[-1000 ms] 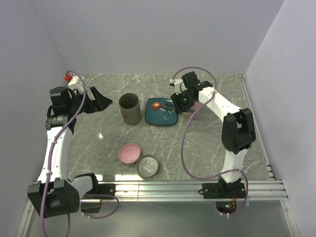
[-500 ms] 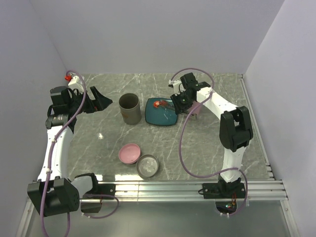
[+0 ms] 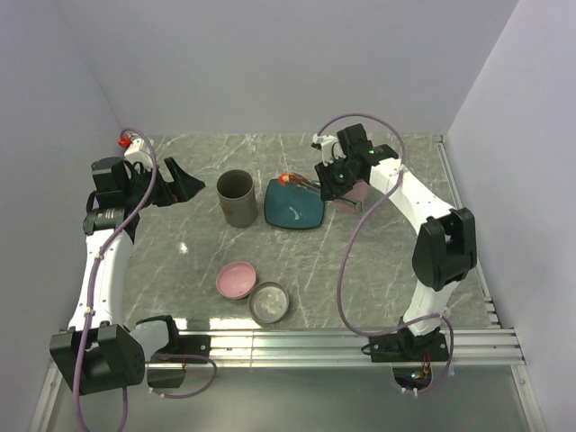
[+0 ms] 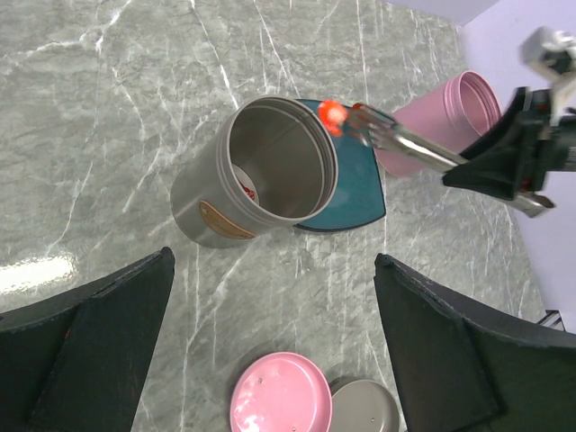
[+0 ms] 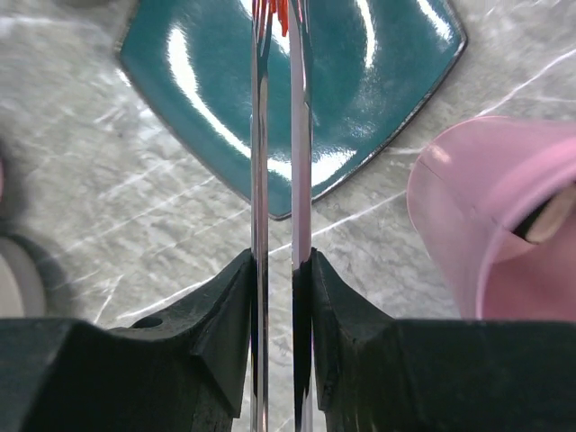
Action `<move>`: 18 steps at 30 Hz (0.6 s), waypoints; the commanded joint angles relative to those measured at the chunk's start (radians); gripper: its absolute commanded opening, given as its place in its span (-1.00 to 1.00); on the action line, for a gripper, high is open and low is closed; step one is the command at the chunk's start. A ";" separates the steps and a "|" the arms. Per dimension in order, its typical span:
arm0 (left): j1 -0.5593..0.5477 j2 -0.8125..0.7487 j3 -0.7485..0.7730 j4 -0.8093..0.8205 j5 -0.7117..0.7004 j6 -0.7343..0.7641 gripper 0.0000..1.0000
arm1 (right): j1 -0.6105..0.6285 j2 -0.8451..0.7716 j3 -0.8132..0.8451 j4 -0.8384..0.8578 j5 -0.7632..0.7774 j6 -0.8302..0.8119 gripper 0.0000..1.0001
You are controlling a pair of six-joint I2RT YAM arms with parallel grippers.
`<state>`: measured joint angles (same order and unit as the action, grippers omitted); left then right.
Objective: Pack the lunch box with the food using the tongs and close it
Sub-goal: Pick up the fake food from the plate.
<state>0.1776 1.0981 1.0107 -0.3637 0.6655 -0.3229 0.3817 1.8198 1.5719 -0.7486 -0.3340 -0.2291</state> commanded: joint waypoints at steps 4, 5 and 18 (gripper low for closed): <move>0.003 -0.006 0.048 0.019 0.008 0.008 0.99 | 0.002 -0.143 0.027 -0.047 -0.025 -0.004 -0.49; 0.003 -0.006 0.048 0.019 0.009 0.008 0.99 | 0.002 -0.154 0.040 -0.055 -0.033 -0.004 -0.49; 0.003 0.000 0.039 0.026 0.003 -0.001 0.99 | 0.123 -0.156 0.270 -0.189 -0.088 0.046 -0.47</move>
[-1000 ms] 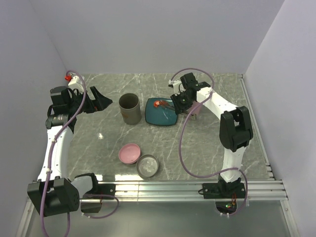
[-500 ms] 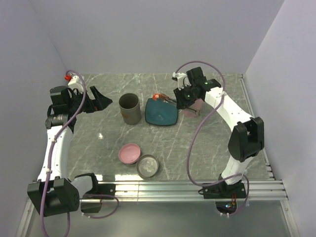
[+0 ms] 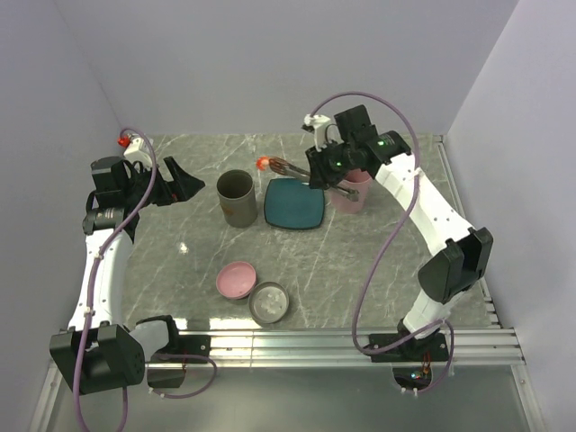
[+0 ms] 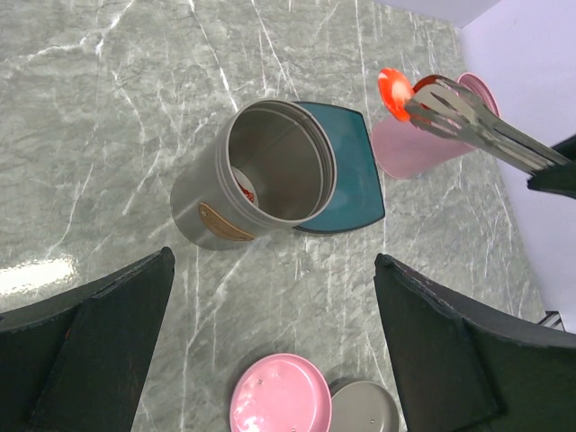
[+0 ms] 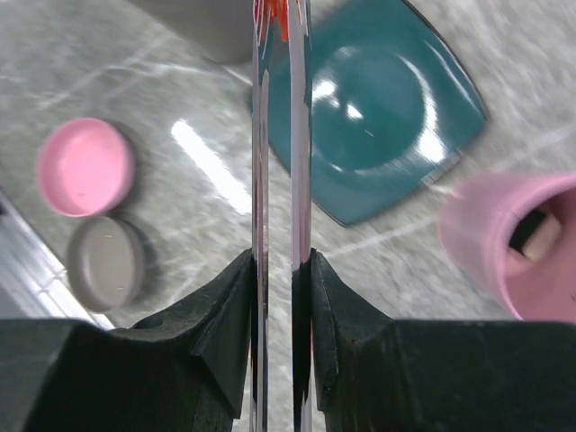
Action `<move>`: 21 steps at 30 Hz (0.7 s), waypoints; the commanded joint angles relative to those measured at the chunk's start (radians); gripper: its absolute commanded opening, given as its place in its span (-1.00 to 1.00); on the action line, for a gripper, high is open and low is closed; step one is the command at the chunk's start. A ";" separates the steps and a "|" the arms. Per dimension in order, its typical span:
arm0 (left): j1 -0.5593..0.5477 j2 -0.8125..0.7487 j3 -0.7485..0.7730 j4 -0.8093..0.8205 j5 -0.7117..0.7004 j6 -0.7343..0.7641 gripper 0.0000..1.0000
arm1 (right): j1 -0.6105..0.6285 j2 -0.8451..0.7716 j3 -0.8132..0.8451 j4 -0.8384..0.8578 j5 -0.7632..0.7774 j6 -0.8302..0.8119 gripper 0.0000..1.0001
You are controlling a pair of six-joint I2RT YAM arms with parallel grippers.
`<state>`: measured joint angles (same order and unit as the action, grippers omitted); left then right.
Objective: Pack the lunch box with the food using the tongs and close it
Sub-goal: Pick up the fake food from the plate, then place the fake food in the packing box.
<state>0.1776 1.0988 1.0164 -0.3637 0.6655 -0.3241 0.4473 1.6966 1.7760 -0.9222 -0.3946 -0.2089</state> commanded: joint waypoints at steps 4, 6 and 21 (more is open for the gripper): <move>0.005 0.001 0.039 0.022 0.003 0.003 0.99 | 0.131 -0.002 0.106 0.000 -0.006 0.042 -0.47; 0.003 0.001 0.040 0.019 -0.001 0.005 0.99 | 0.169 0.021 0.131 0.003 0.003 0.049 -0.47; 0.005 -0.010 0.031 0.022 -0.012 0.007 0.99 | 0.229 0.141 0.203 0.019 0.071 0.083 -0.44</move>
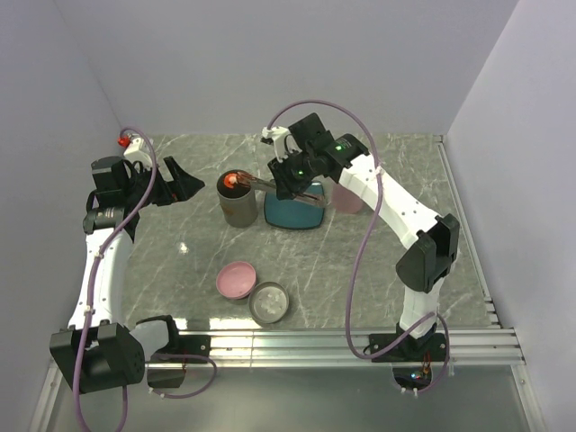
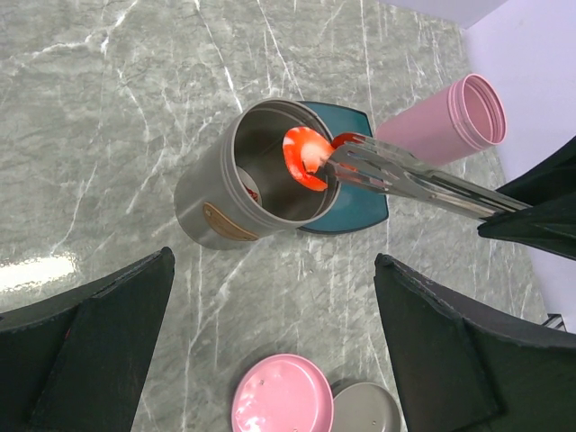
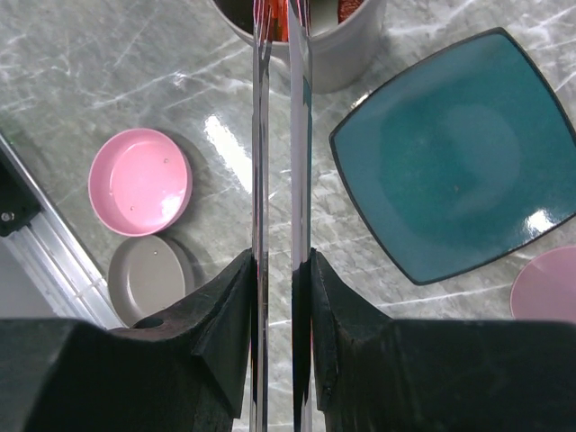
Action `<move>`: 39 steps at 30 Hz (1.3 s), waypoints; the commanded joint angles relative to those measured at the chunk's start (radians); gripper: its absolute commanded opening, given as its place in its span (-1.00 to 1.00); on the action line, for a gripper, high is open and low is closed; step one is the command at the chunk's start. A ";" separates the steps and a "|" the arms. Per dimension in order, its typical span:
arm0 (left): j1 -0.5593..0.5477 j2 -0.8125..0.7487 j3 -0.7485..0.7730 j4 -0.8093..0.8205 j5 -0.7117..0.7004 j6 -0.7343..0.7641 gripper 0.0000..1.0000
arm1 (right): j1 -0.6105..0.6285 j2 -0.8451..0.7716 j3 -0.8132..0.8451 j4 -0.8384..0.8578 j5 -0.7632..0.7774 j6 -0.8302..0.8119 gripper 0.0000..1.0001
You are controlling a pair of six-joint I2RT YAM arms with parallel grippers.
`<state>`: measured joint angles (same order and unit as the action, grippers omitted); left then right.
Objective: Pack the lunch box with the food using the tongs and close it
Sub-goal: Place the fake food in the packing box, then place the clamp on the plate.
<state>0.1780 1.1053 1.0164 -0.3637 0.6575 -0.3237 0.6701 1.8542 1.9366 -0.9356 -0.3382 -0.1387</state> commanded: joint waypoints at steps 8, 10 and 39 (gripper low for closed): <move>0.006 -0.016 0.030 0.025 -0.001 0.005 0.99 | 0.008 -0.007 0.058 0.032 0.005 0.021 -0.17; 0.006 -0.016 0.033 0.022 -0.001 0.005 0.99 | 0.009 0.002 0.067 0.029 0.004 0.022 -0.10; 0.011 -0.039 0.039 0.000 -0.006 0.000 0.99 | -0.112 -0.469 -0.631 0.443 0.232 0.284 -0.23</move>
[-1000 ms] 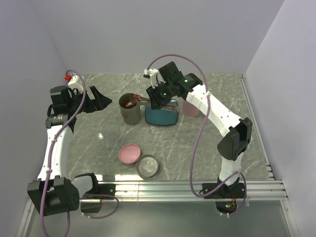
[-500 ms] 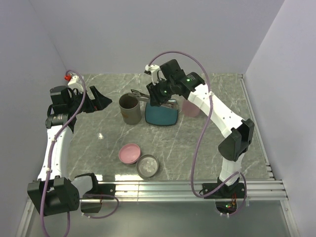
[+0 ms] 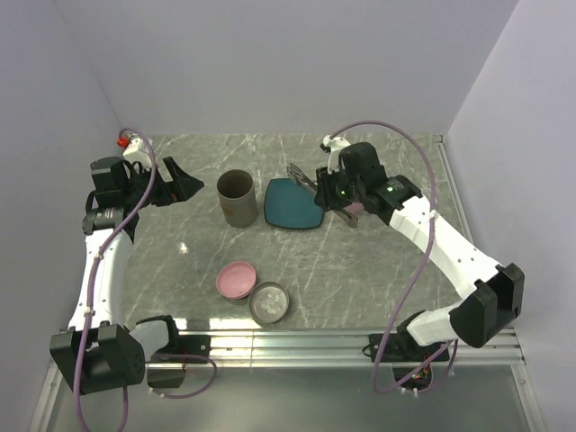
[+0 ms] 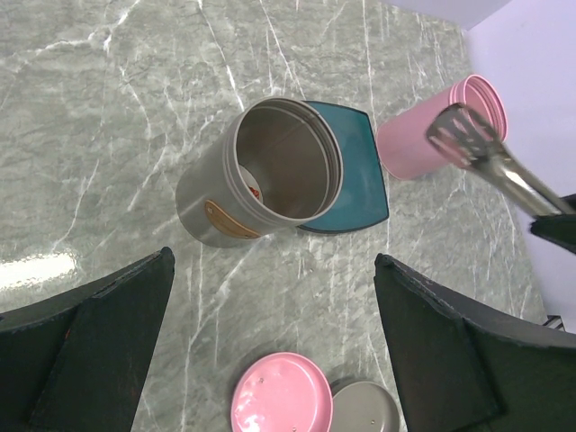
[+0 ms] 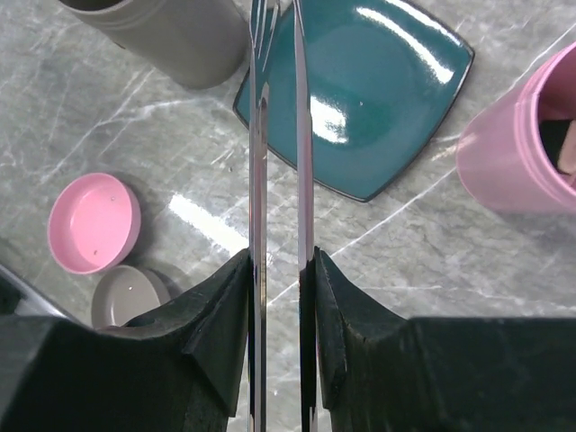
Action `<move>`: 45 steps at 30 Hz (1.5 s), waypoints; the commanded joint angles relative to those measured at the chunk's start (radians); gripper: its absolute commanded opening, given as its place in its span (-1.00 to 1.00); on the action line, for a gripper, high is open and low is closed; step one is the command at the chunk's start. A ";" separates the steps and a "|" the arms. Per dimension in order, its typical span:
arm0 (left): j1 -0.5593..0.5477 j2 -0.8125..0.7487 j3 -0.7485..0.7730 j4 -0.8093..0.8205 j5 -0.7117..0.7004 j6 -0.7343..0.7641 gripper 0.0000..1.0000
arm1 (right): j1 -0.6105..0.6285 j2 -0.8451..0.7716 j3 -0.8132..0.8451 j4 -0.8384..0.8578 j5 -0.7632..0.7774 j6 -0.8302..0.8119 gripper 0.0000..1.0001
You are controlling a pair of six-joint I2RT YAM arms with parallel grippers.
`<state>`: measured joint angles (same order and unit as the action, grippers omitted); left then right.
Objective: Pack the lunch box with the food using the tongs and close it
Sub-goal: Place the clamp on the plate.
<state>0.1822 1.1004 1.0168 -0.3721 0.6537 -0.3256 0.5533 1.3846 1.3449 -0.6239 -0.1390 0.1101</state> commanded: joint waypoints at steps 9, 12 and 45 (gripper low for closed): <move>0.005 -0.024 0.029 0.009 -0.006 0.005 0.99 | -0.010 0.031 -0.197 0.268 0.061 0.100 -0.25; 0.005 -0.008 0.034 0.015 -0.005 0.005 0.99 | 0.010 0.028 -0.269 0.369 0.087 0.138 -0.27; 0.005 0.012 0.019 0.030 -0.006 0.020 0.99 | 0.091 0.436 -0.234 0.575 0.200 0.252 -0.05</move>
<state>0.1837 1.1114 1.0168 -0.3782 0.6476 -0.3115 0.6456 1.7882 1.0515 -0.0551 0.0311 0.3477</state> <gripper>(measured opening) 0.995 0.478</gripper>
